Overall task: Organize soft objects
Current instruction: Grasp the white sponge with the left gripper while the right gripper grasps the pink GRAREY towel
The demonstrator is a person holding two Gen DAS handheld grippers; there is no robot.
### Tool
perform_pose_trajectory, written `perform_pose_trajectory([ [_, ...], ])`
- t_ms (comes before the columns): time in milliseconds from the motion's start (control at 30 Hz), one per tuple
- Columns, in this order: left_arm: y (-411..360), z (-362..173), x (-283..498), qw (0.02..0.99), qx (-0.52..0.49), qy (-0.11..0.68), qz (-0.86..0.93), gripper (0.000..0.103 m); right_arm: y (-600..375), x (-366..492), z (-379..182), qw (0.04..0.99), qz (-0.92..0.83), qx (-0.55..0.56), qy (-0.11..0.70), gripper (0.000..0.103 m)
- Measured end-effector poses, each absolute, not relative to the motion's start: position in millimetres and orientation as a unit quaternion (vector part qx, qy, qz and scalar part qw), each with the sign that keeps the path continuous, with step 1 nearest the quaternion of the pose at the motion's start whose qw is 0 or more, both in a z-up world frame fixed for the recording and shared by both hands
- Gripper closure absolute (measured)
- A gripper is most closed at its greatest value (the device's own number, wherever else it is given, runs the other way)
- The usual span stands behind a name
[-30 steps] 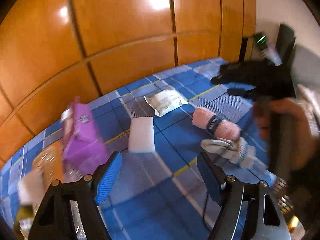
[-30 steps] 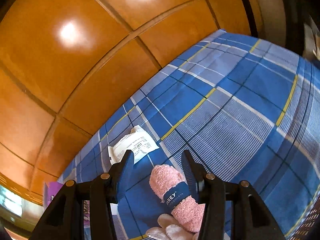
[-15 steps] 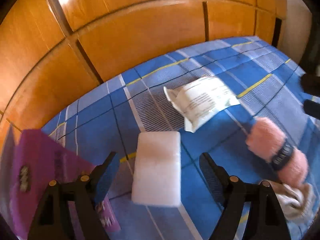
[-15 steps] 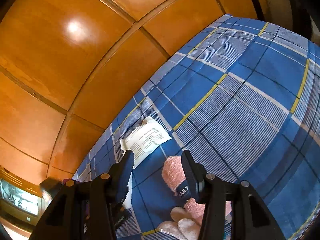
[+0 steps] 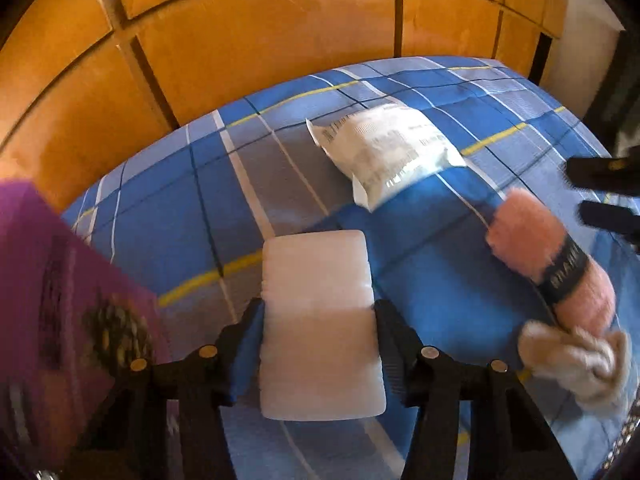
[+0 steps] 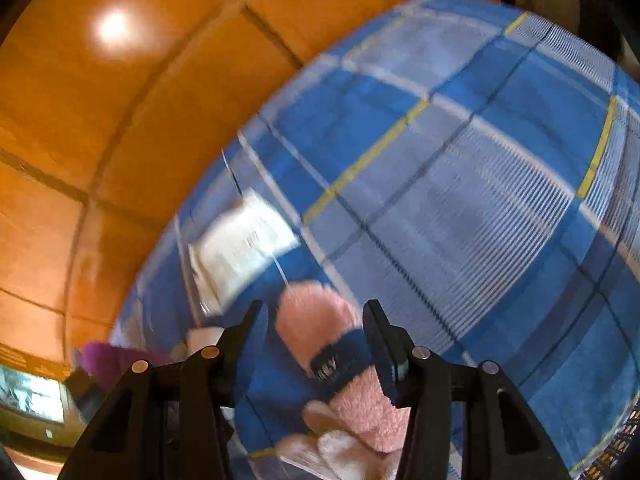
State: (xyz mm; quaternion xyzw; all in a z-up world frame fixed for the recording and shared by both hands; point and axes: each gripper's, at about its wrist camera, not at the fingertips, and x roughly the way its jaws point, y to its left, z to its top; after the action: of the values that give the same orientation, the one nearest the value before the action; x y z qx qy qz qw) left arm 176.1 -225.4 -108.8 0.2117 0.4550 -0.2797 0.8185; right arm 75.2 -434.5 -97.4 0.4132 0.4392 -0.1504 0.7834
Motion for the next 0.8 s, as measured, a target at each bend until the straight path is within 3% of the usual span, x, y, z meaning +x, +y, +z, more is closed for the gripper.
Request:
perform_pose_trajectory([
  [167, -213.7, -109.0, 156.4, 0.820, 0.206, 0.450, -0.287, 0.049, -401.4, 99.9, -104.2, 0.791, -0.156, 0.289, 0.516, 0.044],
  [333, -213.2, -106.2, 153.0, 0.815, 0.206, 0.462, -0.282, 0.050, -381.4, 111.7, -117.6, 0.779, -0.179, 0.194, 0.569, 0.044],
  [367, -213.1, -104.0, 153.5, 0.814, 0.202, 0.467, -0.282, 0.050, -379.0, 112.5, -117.2, 0.781, -0.182, 0.183, 0.569, 0.050],
  [800, -235.3, 3.7, 186.7, 0.852, 0.158, 0.400, -0.300, 0.049, -373.9, 109.8, -119.5, 0.777, -0.187, 0.172, 0.577, 0.052],
])
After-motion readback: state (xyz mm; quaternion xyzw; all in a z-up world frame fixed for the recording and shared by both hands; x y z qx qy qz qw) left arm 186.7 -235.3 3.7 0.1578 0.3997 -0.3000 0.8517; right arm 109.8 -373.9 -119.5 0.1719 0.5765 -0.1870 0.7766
